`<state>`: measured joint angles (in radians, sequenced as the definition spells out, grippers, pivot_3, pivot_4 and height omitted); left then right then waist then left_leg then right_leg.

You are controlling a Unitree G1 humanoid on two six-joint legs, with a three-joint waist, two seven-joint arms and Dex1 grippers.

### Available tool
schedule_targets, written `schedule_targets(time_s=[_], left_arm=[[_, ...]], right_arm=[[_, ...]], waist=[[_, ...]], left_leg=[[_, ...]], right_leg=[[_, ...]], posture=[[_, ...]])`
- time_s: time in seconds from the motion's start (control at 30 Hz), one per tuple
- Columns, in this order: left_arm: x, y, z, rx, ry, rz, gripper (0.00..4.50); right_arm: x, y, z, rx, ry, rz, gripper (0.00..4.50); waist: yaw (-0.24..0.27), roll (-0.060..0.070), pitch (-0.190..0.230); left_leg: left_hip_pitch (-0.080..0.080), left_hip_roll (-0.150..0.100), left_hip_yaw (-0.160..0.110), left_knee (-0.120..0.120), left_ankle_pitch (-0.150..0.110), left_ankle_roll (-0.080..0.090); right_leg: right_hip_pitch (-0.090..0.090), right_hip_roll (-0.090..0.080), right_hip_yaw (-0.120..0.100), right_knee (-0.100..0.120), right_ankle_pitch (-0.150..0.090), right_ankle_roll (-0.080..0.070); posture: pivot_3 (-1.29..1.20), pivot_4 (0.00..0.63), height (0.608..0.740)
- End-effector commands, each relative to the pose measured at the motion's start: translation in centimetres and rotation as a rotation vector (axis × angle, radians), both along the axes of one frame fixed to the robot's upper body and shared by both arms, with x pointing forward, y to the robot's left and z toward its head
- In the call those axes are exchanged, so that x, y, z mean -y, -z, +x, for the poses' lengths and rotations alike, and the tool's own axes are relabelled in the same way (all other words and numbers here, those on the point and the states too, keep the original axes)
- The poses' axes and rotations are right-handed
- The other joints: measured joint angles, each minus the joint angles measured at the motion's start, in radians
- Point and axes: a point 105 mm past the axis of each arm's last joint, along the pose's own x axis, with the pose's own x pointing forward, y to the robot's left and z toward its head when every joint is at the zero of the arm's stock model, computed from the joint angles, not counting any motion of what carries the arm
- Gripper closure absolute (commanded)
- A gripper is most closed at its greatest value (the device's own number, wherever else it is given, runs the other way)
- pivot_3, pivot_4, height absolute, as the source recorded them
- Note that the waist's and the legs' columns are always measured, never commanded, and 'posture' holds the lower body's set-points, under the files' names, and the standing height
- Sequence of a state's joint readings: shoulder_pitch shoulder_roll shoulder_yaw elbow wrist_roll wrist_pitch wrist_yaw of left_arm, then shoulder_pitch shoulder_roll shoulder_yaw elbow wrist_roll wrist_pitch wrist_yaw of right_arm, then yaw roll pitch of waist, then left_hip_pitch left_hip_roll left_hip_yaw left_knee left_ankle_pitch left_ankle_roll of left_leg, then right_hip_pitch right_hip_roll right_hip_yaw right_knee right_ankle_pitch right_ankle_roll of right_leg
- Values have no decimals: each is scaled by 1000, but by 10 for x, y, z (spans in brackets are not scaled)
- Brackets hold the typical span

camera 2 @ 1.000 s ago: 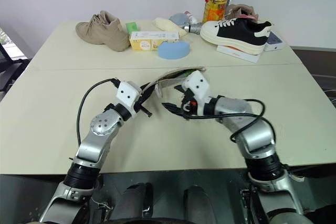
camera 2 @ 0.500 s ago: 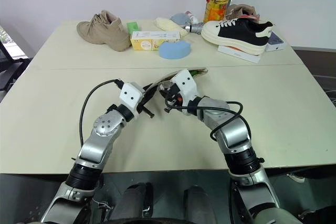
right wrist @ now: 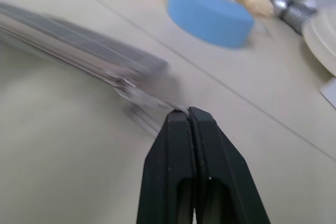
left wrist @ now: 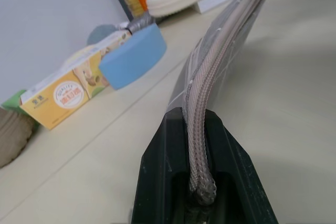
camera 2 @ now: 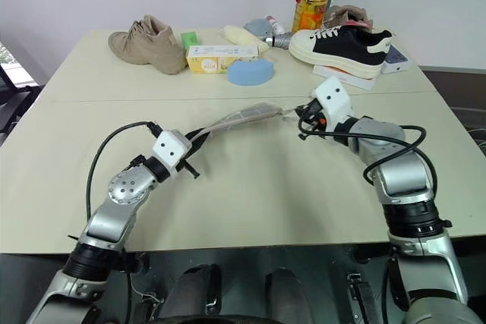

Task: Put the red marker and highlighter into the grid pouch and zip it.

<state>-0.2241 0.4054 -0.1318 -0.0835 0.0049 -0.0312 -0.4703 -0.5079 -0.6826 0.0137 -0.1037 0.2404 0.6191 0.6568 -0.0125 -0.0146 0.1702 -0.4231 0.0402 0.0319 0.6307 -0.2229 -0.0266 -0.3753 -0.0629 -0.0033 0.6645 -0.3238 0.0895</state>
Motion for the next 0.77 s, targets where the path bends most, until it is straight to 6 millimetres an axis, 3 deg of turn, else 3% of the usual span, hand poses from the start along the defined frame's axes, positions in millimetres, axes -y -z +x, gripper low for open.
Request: schedule_targets(time_s=[0.03, 0.1, 0.27, 0.3, 0.43, 0.77], left_arm=[[-21, 1, -2, -39, -42, -29, 4123], [-24, 5, -5, -90, -38, -55, 3307], [-44, 10, -19, -163, -90, -114, 805], [-51, 11, -23, -181, -112, -139, 740], [-83, 24, -43, -255, -219, -193, 740], [-129, 32, -61, -287, -413, -217, 740]], right_arm=[[3, -7, -10, 11, -52, 2, 4230], [-3, -1, -18, -17, -106, 12, 3554], [-11, 19, -46, -112, -236, 62, 963], [-8, 23, -48, -114, -230, 57, 420], [12, 30, -50, -96, -164, 97, 420], [42, 38, -44, -98, -74, 182, 420]], waist=[[-1, 0, 0], [-2, 0, 0], [0, 0, 0], [0, 0, 0], [-2, 0, 0], [2, 0, 0]], left_leg=[[0, 0, 0, 0, 0, 0], [0, 0, 0, 0, 0, 0], [0, 1, 0, 0, 0, 0], [0, 1, 0, 0, 0, 0], [0, 1, 1, 1, 0, 0], [2, 3, 2, 1, 0, 0]], right_leg=[[0, 0, 0, 0, 0, 0], [0, 0, 0, 0, 0, 0], [0, 0, 0, -1, 0, 0], [0, 0, 0, -1, 0, 0], [1, -1, 1, -1, 0, 0], [2, -2, 1, -1, -1, -6]], posture=[[0, 150, 740], [0, 150, 740], [0, 150, 740], [0, 150, 740], [0, 150, 740], [0, 150, 740]])
